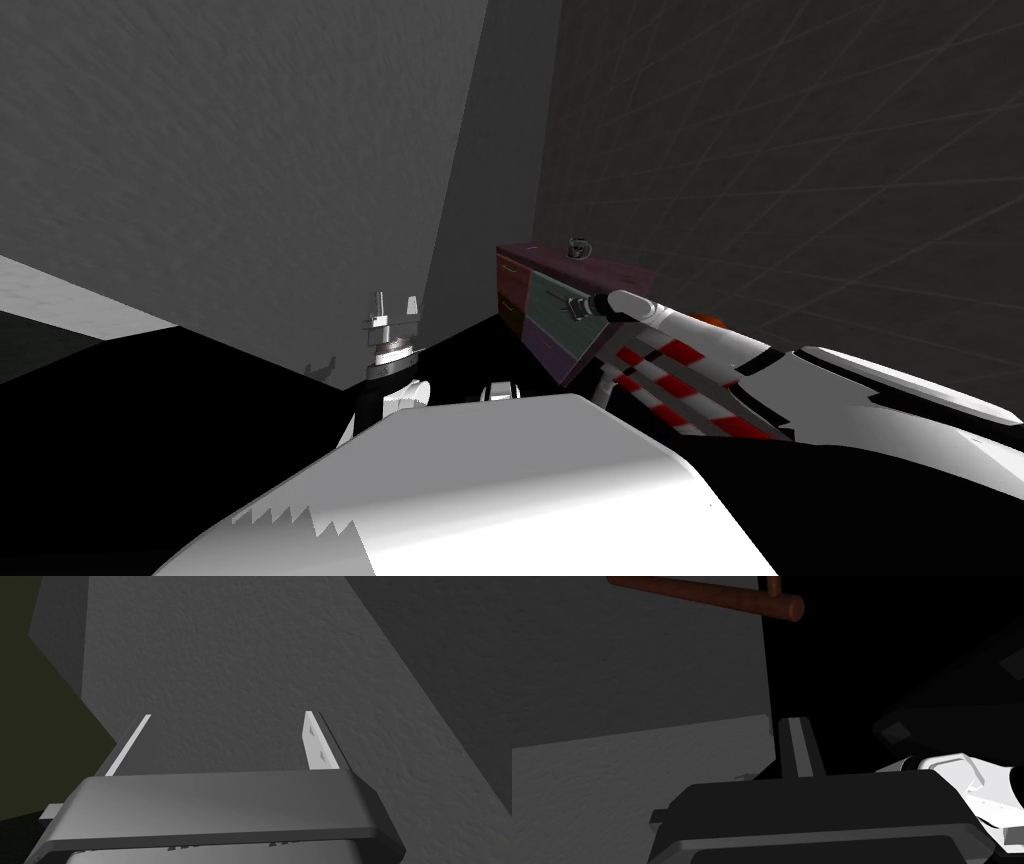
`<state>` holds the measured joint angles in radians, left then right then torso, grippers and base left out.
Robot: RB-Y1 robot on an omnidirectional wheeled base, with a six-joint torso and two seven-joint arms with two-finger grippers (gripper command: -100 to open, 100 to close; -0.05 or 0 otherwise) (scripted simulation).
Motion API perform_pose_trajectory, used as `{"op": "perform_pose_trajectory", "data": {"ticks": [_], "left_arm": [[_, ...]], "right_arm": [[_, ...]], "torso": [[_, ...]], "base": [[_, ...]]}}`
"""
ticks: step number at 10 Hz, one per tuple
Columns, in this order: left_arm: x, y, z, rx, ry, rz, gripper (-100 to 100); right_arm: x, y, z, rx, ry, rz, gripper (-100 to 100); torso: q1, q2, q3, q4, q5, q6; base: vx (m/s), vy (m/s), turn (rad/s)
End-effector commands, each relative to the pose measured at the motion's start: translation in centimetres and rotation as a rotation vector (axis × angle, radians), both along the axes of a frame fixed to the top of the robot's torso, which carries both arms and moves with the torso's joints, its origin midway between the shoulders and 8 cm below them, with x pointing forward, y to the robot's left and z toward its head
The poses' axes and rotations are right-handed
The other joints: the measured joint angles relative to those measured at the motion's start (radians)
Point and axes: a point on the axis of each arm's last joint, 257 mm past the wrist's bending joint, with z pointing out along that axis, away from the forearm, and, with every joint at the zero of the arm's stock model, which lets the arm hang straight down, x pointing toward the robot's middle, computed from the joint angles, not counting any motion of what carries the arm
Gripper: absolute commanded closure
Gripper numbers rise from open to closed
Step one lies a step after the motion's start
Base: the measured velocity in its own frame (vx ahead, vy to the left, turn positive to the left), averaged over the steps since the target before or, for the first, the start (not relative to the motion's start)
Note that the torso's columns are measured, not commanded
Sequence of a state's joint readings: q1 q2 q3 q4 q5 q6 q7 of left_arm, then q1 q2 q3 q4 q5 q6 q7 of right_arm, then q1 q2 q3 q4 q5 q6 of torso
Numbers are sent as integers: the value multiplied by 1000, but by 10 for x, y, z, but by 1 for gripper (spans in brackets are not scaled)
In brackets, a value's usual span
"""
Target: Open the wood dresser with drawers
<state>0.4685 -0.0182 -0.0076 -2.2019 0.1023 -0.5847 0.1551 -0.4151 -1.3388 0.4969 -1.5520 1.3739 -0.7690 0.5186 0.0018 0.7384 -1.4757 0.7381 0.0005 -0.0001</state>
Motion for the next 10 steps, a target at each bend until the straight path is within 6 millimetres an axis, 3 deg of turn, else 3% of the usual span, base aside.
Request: {"op": "perform_pose_trajectory", "data": {"ticks": [1,2,4,6,7,8,9,10], "left_arm": [[0,0,0,0,0,0,0],[0,0,0,0,0,0,0],[0,0,0,1,0,0,0],[0,0,0,1,1,1,0],[0,0,0,1,0,0,0],[0,0,0,1,0,0,0],[0,0,0,0,0,0,0],[0,0,0,0,0,0,0]], "right_arm": [[0,1,1,-1,0,2,100],[0,-3,6,-9,0,-2,-100],[1,-7,10,-16,0,-6,-100],[2,-13,16,-26,-1,-12,-100],[1,-11,14,-23,-1,-10,-100],[1,-11,-3,-18,-1,-18,-100],[2,-10,5,-21,2,-14,-100],[2,-11,4,-21,-1,-16,100]], "torso": [[1,-1,-1,0,0,0],[-6,-3,-2,-1,-1,0],[-13,-7,-4,-2,-4,0],[-3,-3,-2,-1,-1,0],[-1,-1,0,0,0,0],[4,4,2,1,1,0],[5,2,2,0,1,-1],[2,0,0,-1,0,-1]], "base": [[-40,95,-11],[38,-57,-3],[95,-132,2],[122,-146,-1],[55,-71,5],[60,-5,46],[34,-1,0],[0,0,0]]}}
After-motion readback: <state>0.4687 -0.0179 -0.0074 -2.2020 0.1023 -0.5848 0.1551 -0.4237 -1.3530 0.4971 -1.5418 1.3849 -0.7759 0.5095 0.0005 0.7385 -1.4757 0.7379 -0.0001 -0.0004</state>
